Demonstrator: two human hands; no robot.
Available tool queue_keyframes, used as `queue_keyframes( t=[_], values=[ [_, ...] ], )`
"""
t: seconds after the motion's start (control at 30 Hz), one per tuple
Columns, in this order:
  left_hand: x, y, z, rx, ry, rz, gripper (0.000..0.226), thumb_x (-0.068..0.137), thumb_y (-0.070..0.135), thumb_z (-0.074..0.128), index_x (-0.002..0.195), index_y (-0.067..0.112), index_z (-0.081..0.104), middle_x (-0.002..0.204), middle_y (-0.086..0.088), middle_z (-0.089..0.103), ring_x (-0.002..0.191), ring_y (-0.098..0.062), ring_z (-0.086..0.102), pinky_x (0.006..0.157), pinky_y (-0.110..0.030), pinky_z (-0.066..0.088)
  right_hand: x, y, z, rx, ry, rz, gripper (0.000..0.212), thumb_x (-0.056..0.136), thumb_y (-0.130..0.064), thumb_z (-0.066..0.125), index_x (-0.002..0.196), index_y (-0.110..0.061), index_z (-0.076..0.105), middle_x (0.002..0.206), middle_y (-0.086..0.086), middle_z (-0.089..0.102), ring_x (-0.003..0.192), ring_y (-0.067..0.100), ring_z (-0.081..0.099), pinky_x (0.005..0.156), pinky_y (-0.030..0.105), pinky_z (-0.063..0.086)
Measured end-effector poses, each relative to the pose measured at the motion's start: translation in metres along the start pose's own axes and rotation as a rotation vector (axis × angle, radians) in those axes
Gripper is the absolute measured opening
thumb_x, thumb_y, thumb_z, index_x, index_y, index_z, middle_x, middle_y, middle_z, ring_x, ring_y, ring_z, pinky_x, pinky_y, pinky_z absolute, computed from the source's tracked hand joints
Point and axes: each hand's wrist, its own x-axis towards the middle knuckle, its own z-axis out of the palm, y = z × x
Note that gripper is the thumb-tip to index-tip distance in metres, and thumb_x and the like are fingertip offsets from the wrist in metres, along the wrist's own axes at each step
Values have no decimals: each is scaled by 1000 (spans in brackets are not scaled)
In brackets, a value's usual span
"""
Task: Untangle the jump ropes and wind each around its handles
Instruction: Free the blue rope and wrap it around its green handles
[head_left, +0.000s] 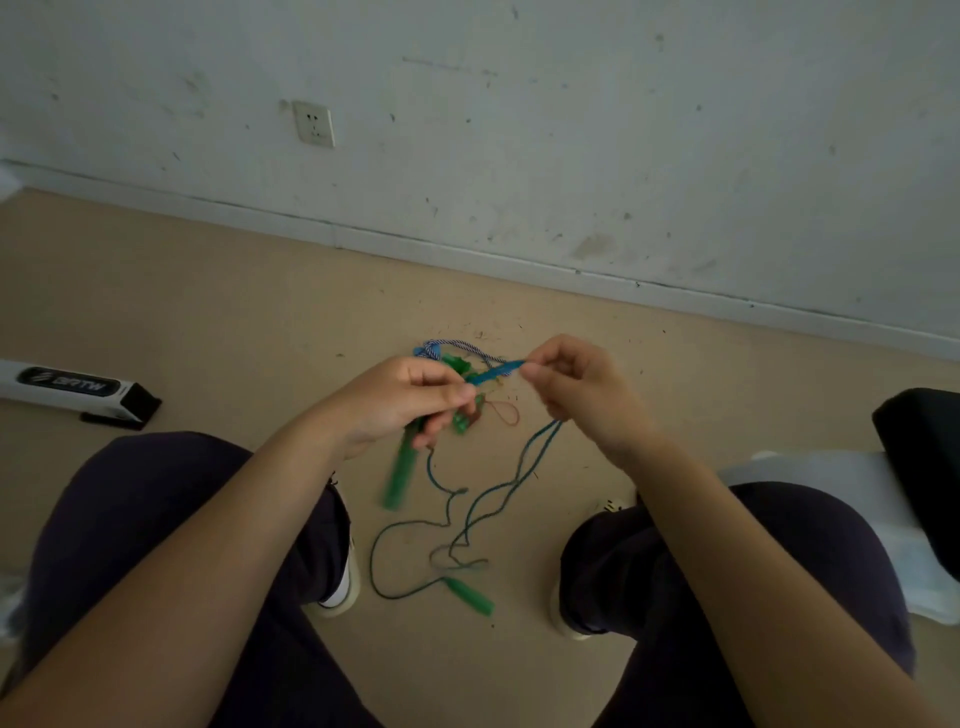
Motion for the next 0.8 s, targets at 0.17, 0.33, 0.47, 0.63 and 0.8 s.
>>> queue_keyframes(
  t=[0.17, 0.33, 0.47, 0.63, 0.8],
  values=[
    [1, -6, -5, -59, 2, -40, 23, 100, 21, 53, 86, 5, 62, 56, -1, 45, 42, -13, 36, 49, -28, 35, 1, -2, -15, 71, 42, -42, 11, 92, -3, 62, 84, -11, 61, 62, 1, 60, 49, 13, 45, 50, 24, 39],
    [0, -3, 6, -125, -124, -84, 24, 103, 22, 49, 90, 6, 61, 59, 0, 41, 40, -9, 29, 42, -21, 28, -6, -3, 5, 64, -225, -49, 20, 83, 0, 71, 97, -12, 64, 71, 9, 63, 50, 11, 49, 49, 23, 41],
    [0, -2, 7, -242, -171, -100, 20, 99, 26, 52, 88, 14, 64, 60, -2, 44, 37, -7, 27, 39, -20, 25, -9, -4, 12, -3, -248, -118, 20, 81, 4, 73, 97, -5, 65, 71, 8, 54, 54, -1, 51, 55, 10, 41],
    [0, -3, 8, -291, -222, -106, 19, 91, 26, 56, 91, 8, 59, 60, -6, 47, 35, -11, 34, 36, -20, 30, -6, 0, 11, -85, -241, -151, 17, 81, 1, 75, 88, -14, 69, 62, -12, 56, 55, 0, 48, 59, 12, 41],
    [0, -2, 6, -232, -200, -82, 26, 88, 27, 59, 95, 2, 62, 62, -8, 56, 43, -18, 49, 46, -26, 43, -6, 0, 13, -113, -133, -181, 19, 83, 4, 70, 81, -14, 66, 81, -1, 63, 67, 0, 59, 63, 13, 48]
  ],
)
